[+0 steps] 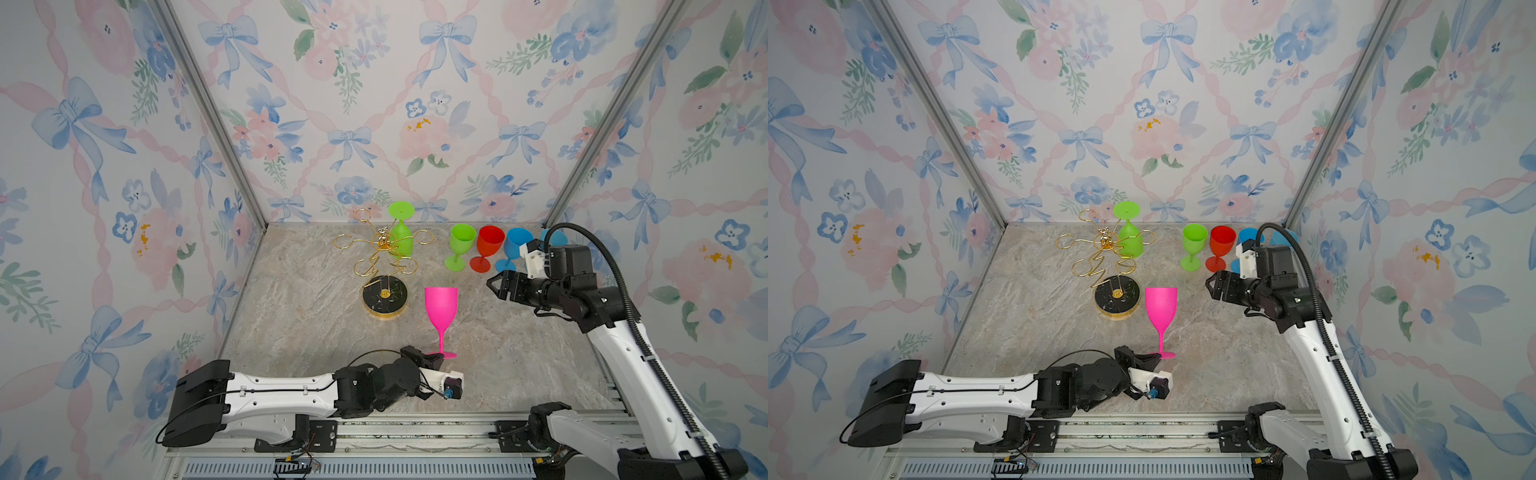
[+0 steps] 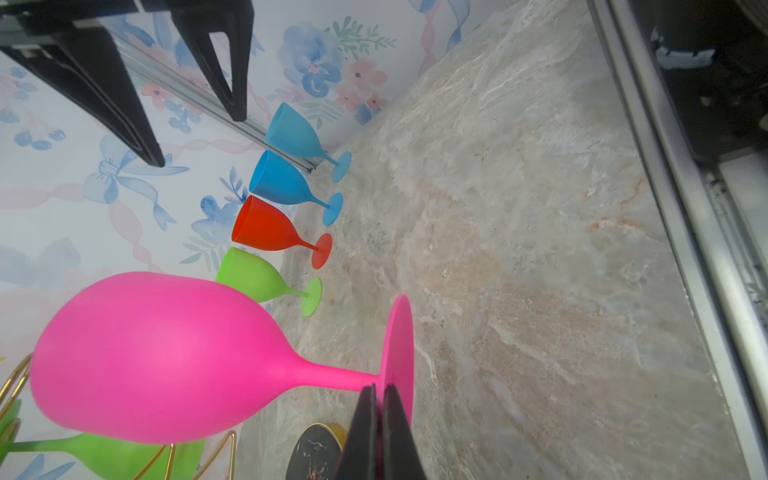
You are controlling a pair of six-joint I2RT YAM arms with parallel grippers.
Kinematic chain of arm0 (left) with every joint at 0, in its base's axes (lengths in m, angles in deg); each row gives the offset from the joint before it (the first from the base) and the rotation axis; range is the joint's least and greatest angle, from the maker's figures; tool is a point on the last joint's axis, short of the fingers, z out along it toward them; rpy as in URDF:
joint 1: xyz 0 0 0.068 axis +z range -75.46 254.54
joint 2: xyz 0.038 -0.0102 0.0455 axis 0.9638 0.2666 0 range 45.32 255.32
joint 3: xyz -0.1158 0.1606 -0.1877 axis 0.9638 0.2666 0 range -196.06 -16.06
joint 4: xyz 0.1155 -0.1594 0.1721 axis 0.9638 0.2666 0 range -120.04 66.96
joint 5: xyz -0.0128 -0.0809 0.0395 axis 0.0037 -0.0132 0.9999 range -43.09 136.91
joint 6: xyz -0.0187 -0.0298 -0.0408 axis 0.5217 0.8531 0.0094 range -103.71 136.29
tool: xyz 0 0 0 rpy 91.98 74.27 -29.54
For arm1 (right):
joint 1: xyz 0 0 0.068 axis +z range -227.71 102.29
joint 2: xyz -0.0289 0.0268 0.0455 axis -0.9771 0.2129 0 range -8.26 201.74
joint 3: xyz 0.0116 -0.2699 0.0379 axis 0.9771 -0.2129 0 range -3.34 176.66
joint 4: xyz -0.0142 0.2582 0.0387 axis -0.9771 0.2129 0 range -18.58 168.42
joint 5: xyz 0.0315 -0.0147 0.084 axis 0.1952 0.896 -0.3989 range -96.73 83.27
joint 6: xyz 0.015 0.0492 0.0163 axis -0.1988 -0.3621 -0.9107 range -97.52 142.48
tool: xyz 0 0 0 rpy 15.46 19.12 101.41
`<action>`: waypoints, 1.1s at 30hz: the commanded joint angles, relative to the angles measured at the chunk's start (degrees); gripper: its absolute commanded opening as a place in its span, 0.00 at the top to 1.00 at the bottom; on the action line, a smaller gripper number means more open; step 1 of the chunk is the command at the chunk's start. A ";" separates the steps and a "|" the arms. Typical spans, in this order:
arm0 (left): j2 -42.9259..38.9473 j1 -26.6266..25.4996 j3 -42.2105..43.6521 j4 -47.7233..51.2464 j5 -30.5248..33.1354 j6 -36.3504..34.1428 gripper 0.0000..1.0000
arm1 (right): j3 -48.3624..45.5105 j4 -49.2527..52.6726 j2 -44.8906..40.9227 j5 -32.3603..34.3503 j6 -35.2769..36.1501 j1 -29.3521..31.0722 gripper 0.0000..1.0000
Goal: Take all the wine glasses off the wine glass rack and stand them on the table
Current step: 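Swing the pink glass toward the table center while the right gripper reaches toward it, then close the right gripper on the pink glass's bowl rim held by the left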
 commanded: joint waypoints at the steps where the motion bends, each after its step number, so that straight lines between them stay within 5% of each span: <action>1: 1.94 -1.41 0.82 -7.05 4.73 -10.19 1.00 | 2.51 3.85 1.43 -3.79 -2.23 1.90 0.17; 19: 11.51 -4.19 8.74 -23.24 18.83 -37.47 1.00 | 5.12 7.59 2.61 -10.16 -7.58 6.63 0.26; 33: 15.79 -4.20 12.00 -36.17 25.19 -46.73 1.00 | 4.63 9.44 5.51 -13.77 -6.14 8.17 0.43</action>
